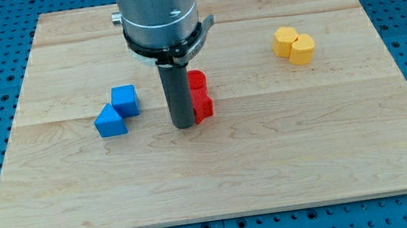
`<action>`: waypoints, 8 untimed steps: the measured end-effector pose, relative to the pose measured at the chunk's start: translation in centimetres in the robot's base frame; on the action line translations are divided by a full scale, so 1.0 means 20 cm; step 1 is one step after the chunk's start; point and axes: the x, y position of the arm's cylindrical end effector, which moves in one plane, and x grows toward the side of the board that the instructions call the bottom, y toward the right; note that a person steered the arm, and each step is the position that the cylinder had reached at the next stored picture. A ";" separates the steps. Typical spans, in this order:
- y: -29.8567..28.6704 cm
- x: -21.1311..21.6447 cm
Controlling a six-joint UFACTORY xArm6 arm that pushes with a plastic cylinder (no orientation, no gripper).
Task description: Move the blue blocks towards the left center of the board
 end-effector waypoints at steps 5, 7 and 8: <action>-0.63 -0.08; -0.18 -0.15; -0.33 -0.25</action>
